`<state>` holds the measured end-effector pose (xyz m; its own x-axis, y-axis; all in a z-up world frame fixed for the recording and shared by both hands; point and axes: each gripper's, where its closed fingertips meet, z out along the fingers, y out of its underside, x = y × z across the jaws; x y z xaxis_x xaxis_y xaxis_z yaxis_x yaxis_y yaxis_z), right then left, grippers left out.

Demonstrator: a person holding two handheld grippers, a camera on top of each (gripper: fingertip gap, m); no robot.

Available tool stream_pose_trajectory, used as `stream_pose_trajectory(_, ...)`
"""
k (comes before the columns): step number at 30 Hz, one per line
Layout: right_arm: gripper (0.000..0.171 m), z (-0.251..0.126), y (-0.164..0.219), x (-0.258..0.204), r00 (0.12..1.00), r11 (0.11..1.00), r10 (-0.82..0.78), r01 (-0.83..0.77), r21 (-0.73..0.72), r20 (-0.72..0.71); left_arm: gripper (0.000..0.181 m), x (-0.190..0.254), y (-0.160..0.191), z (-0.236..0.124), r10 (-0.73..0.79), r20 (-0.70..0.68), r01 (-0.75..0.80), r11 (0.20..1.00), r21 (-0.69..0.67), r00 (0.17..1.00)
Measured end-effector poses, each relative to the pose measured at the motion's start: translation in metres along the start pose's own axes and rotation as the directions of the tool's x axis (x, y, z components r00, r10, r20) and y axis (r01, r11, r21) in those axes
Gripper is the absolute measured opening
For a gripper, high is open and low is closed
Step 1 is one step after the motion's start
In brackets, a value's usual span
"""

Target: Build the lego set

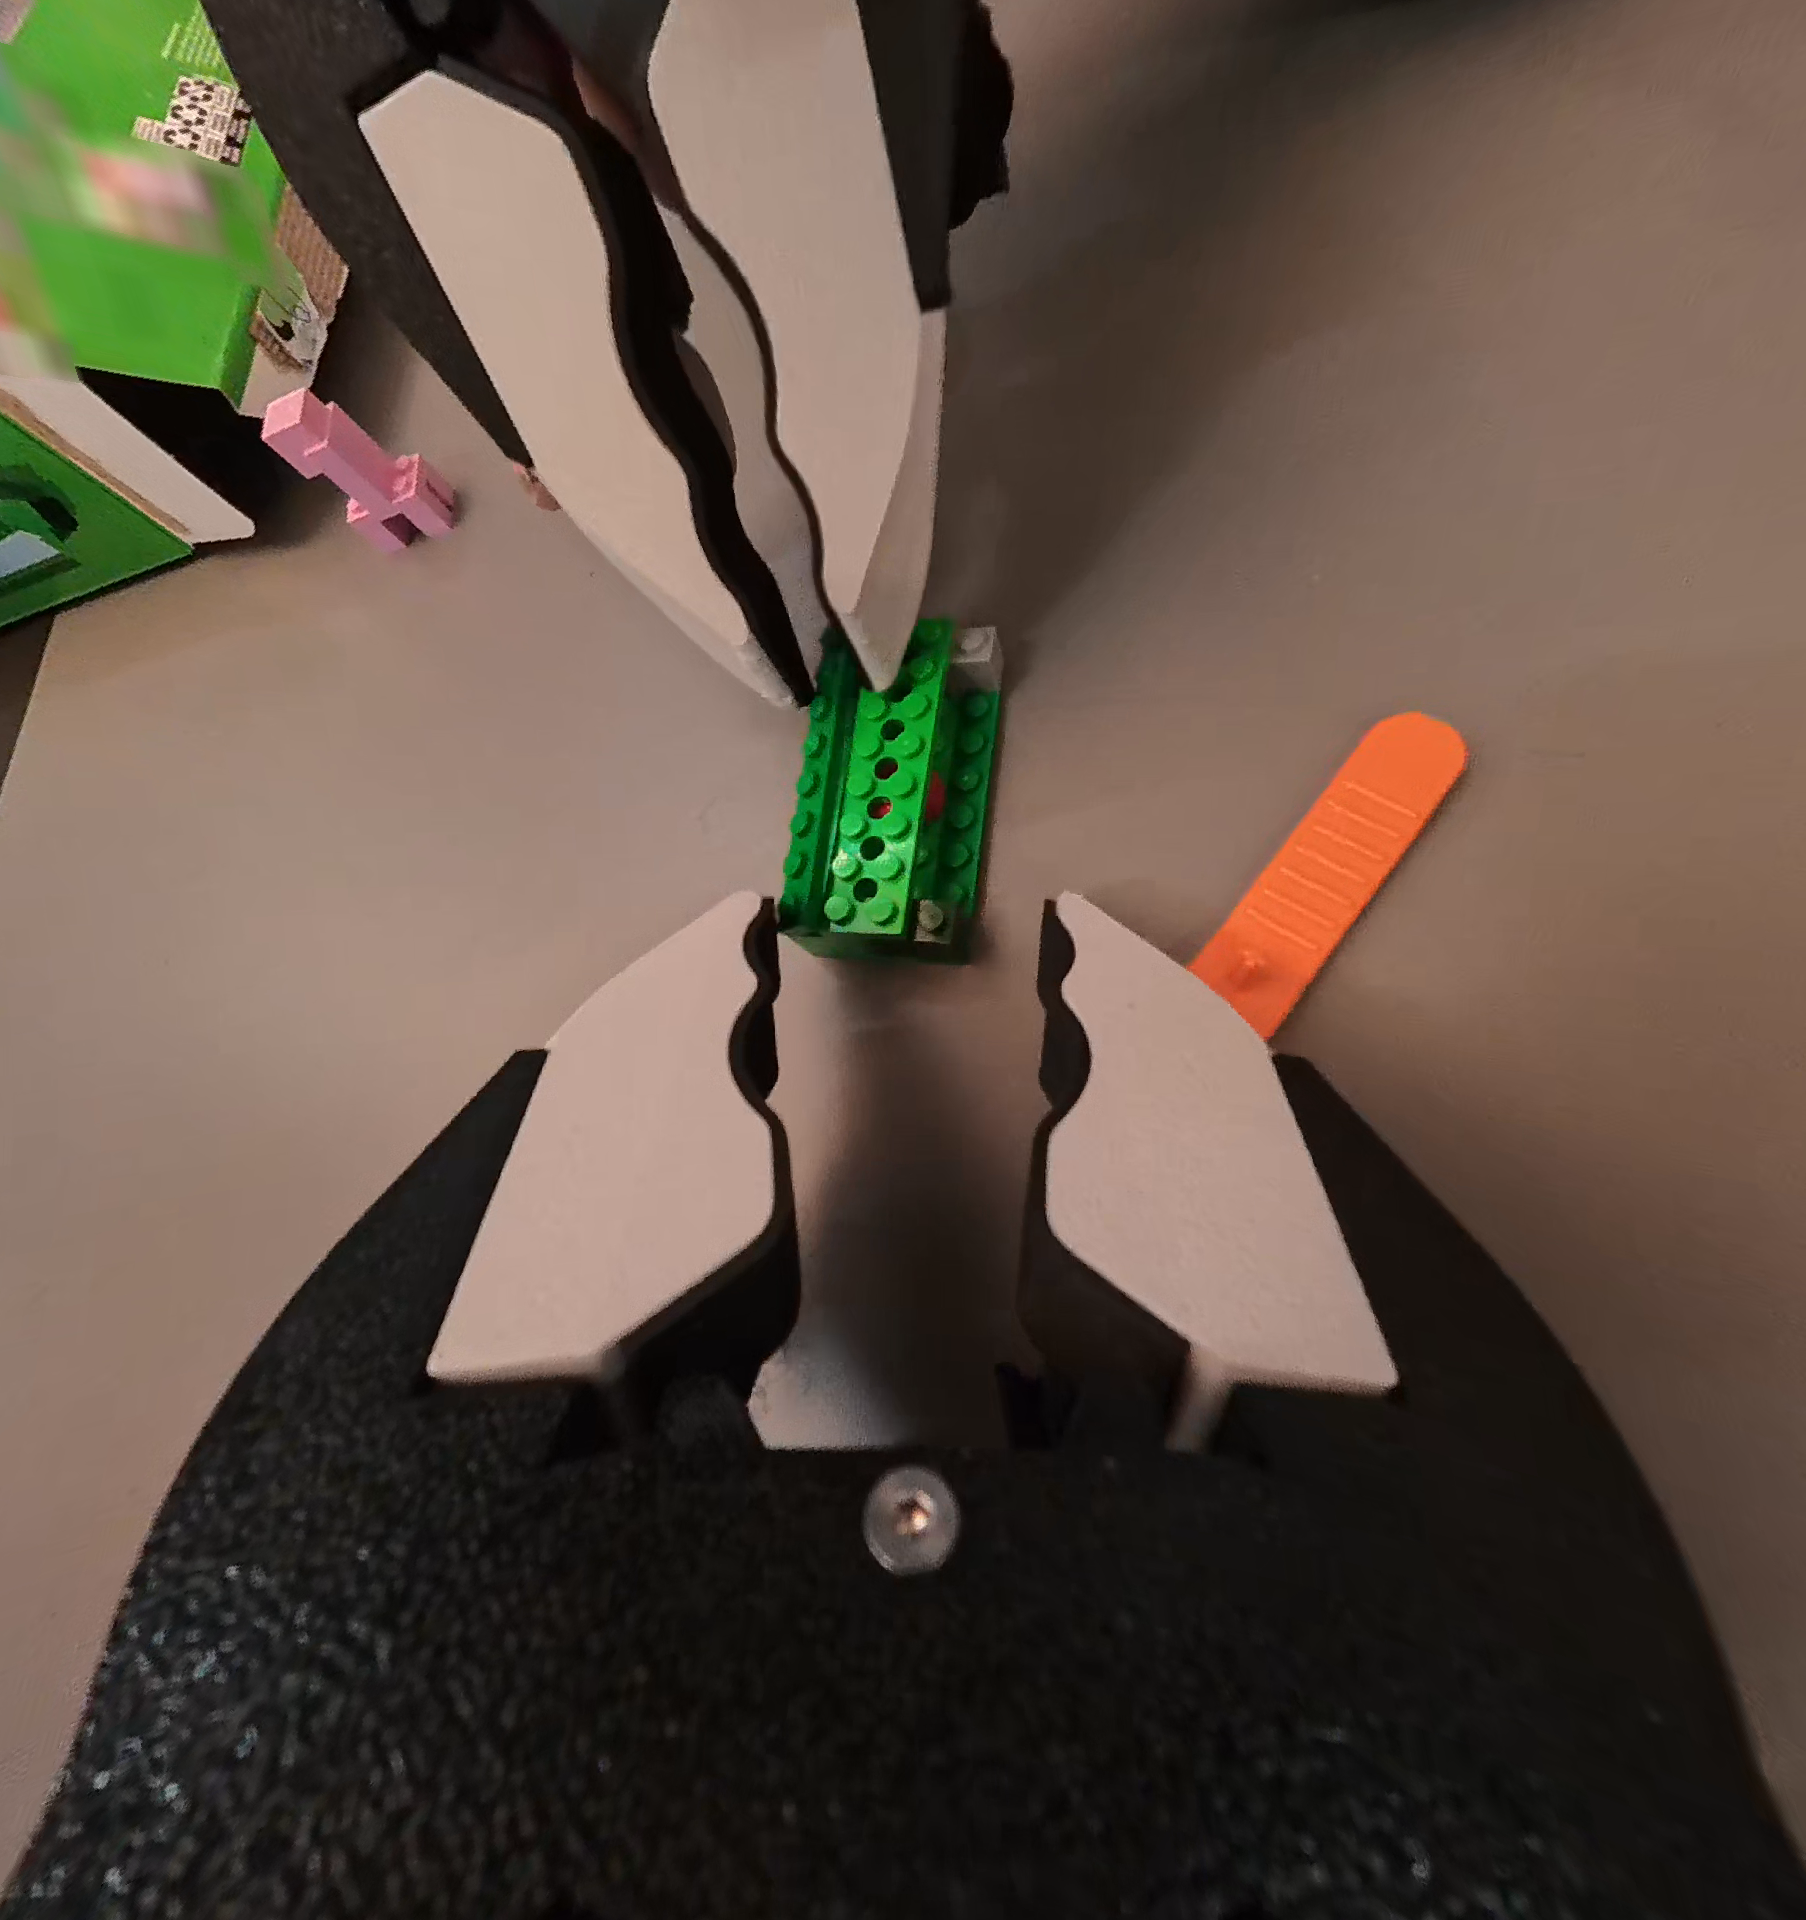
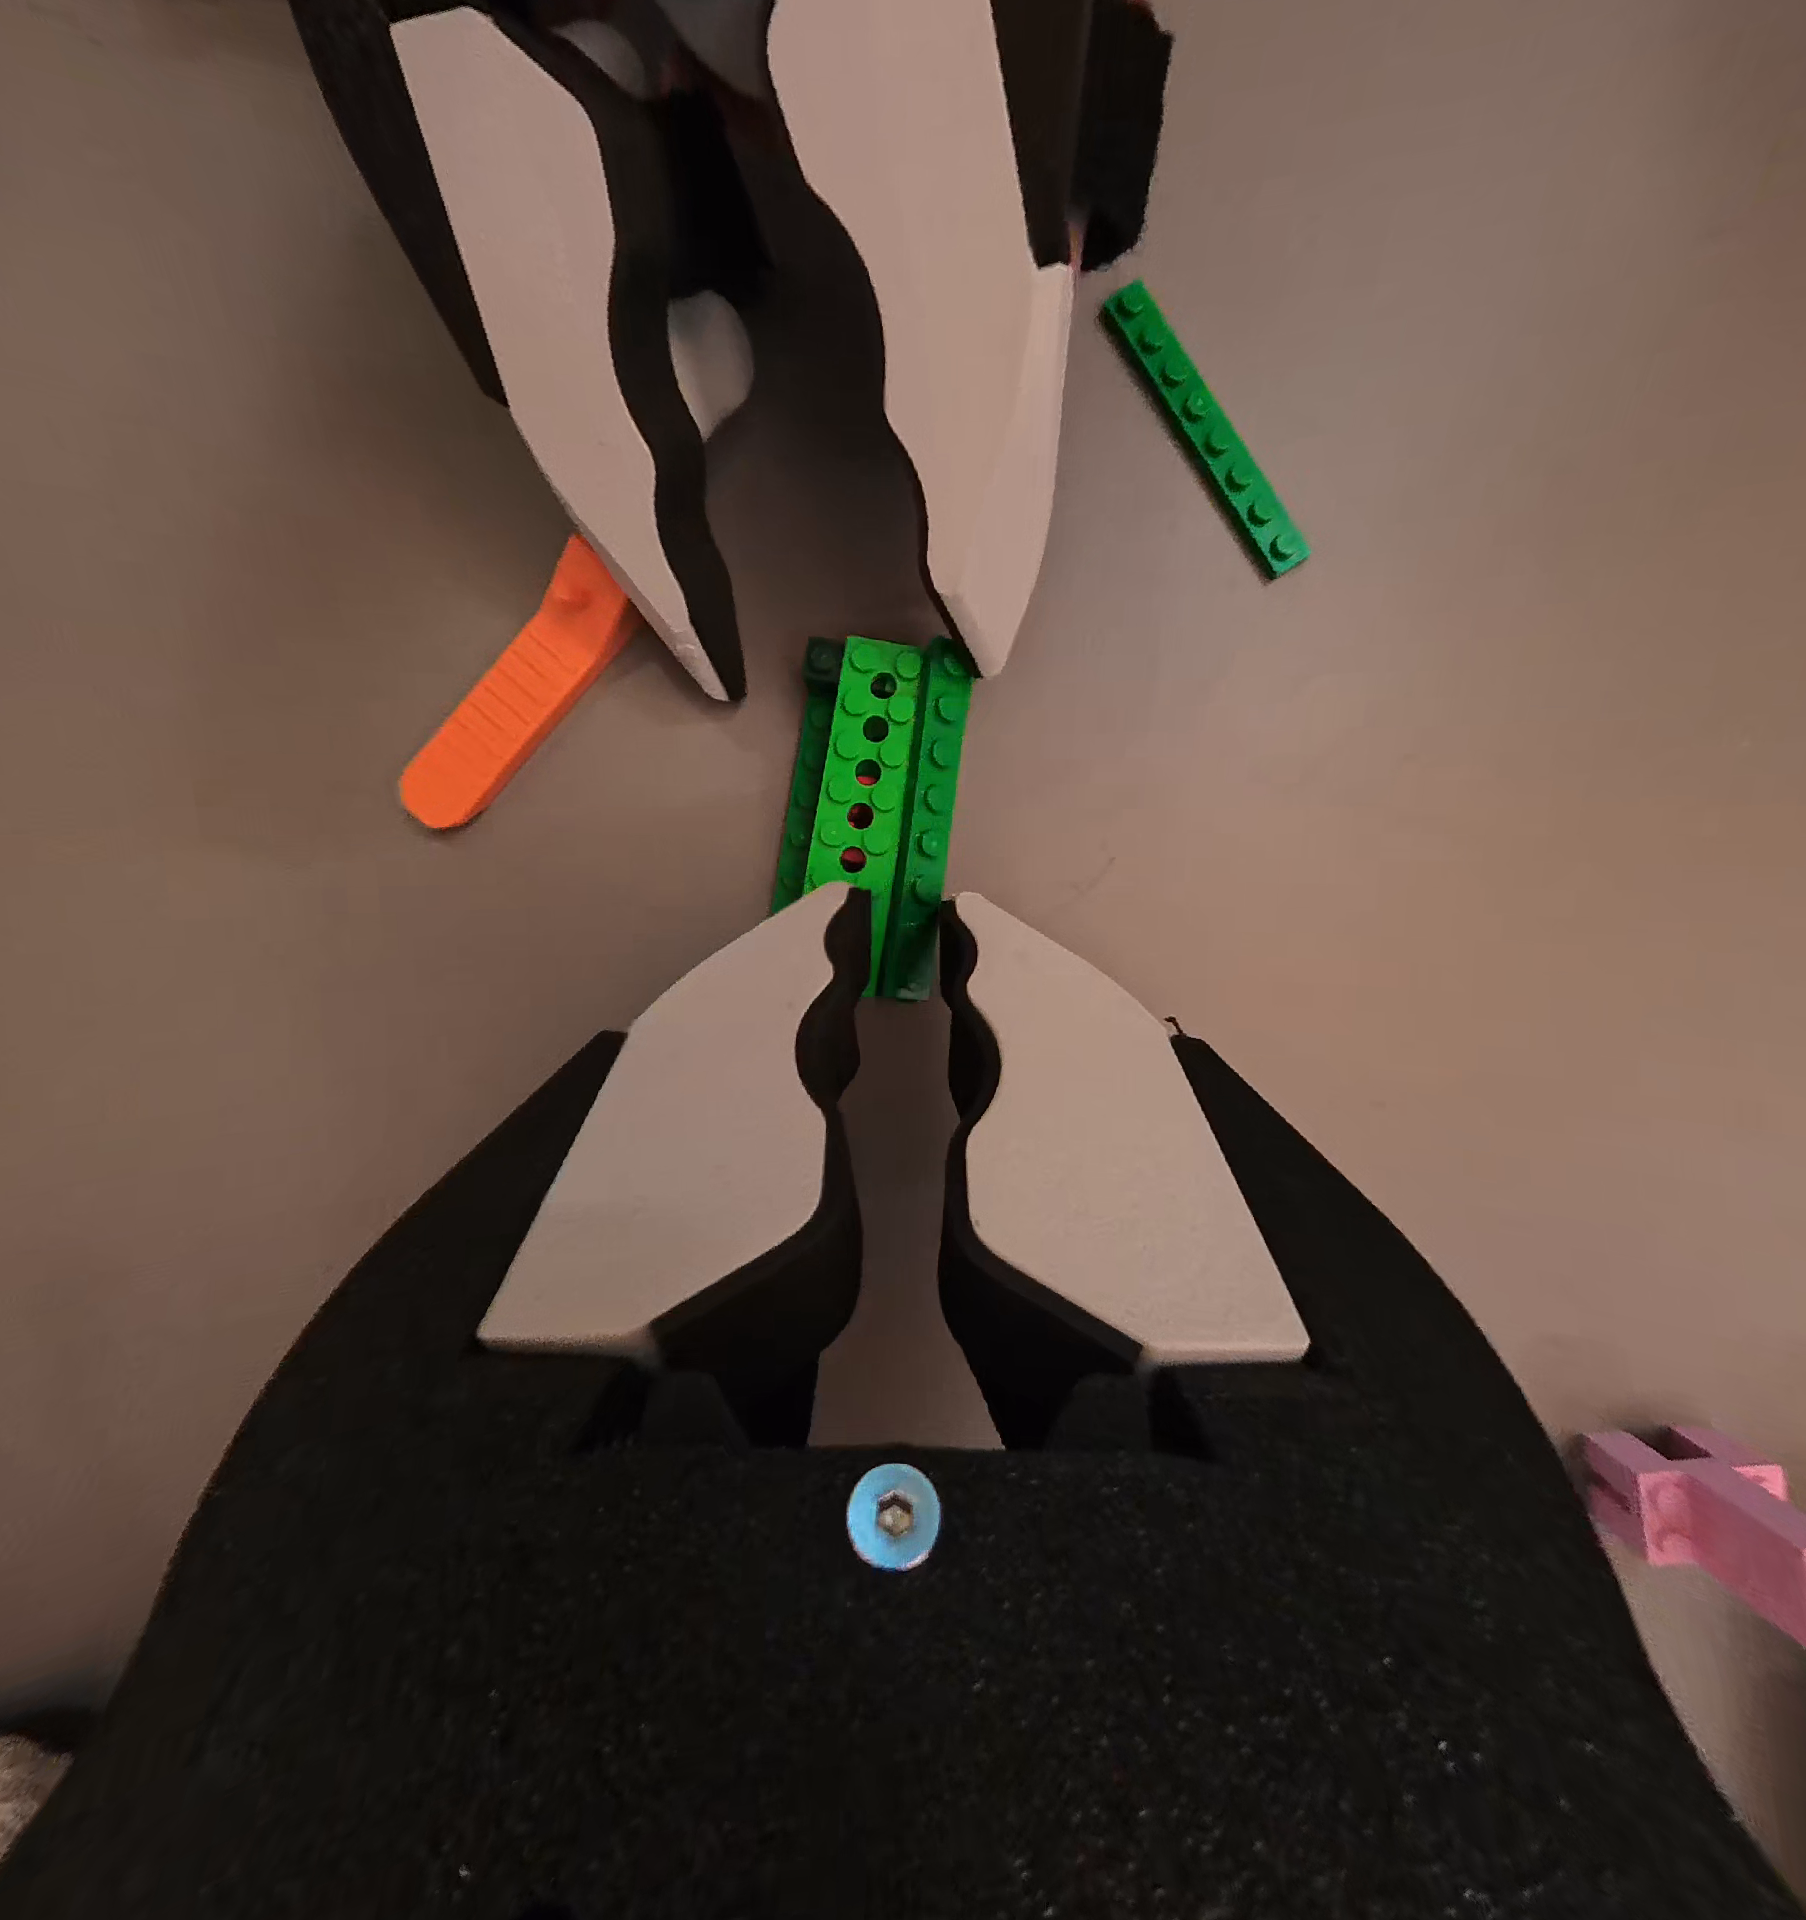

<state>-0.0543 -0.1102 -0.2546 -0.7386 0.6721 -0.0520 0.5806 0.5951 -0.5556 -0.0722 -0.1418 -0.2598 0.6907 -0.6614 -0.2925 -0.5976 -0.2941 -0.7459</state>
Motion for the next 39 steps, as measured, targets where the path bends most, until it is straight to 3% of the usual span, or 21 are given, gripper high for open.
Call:
stream_pose_trajectory(17,0.019,-0.010,0.003,-0.006,0.998,0.998,-0.055,0.055,0.013,0.016,0.048,-0.004,-0.003,-0.006,0.003,0.011,-0.003,1.000,0.017,1.000)
stream_pose_trajectory(23,0.046,-0.028,0.003,-0.001,0.996,0.990,-0.031,0.042,0.132,-0.083,0.052,-0.007,-0.007,-0.013,-0.061,0.015,0.061,0.997,0.050,0.998)
stream_pose_trajectory(28,0.063,-0.010,0.010,-0.007,0.985,0.972,0.025,0.015,0.234,-0.169,0.056,-0.011,-0.006,-0.013,-0.100,0.056,0.096,0.993,0.068,0.993)
stream_pose_trajectory(34,0.060,0.000,0.011,-0.006,0.970,0.958,0.080,-0.011,0.286,-0.232,0.056,-0.007,-0.010,-0.024,-0.170,0.130,0.157,0.982,0.103,0.977)
stream_pose_trajectory(39,0.057,0.001,0.013,-0.010,0.977,0.962,0.078,-0.022,0.272,-0.200,0.056,-0.001,-0.015,-0.031,-0.223,0.223,0.197,0.971,0.133,0.949)
